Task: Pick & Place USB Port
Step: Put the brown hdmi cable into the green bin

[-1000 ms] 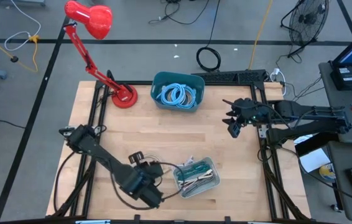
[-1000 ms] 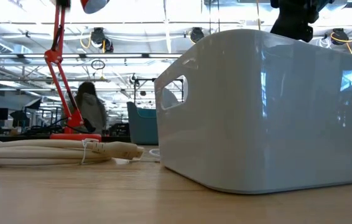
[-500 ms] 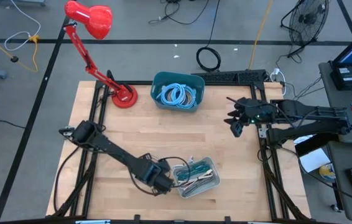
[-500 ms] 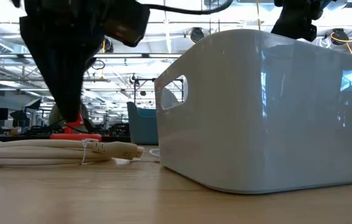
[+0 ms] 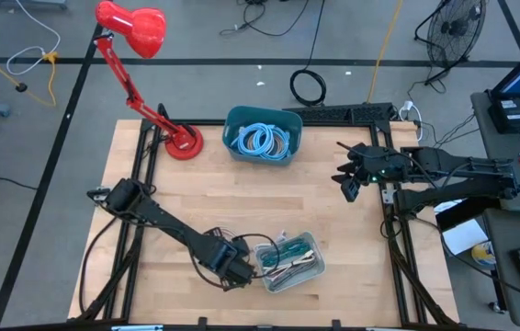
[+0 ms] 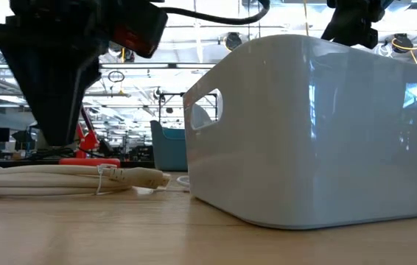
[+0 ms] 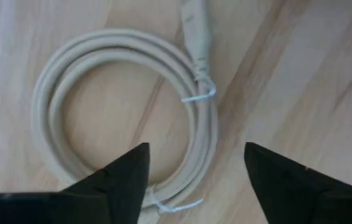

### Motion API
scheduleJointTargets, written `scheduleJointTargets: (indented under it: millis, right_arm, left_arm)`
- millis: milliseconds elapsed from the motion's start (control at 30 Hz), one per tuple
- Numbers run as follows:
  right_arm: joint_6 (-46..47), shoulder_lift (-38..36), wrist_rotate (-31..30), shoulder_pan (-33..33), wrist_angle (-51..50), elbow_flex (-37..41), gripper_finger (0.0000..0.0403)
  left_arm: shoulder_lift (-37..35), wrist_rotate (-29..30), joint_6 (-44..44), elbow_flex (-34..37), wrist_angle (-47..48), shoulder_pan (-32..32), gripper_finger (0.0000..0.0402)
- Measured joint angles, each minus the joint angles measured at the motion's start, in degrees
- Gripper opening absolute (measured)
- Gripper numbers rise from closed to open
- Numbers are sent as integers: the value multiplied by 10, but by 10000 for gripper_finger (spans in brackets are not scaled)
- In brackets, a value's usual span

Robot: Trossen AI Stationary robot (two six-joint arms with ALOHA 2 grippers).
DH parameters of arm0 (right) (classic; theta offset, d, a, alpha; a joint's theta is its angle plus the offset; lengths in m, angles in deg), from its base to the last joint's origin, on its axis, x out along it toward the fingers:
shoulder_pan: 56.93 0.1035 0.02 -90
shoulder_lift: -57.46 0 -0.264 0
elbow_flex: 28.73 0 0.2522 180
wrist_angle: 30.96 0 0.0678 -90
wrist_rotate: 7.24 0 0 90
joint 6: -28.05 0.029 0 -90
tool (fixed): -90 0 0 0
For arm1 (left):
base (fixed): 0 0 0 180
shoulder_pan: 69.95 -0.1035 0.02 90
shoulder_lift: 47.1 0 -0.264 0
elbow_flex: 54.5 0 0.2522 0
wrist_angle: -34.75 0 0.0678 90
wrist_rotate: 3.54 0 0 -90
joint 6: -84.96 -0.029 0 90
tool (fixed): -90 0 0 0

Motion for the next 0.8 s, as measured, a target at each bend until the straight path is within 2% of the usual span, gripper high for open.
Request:
scheduleJointTargets:
  millis: [167,400,600,800]
  right_arm:
    - [0,0,0,0,4,0,171]
    - [-1,-1,0,0,3,0,171]
    - [-11,-1,0,0,3,0,171]
    - [-16,-2,0,0,3,0,171]
  left_arm:
    - [19,-43,0,25,-51,4,290]
    - [26,-62,29,72,-74,13,271]
    - [27,-65,28,81,-87,13,223]
    - [28,-69,27,81,-88,3,144]
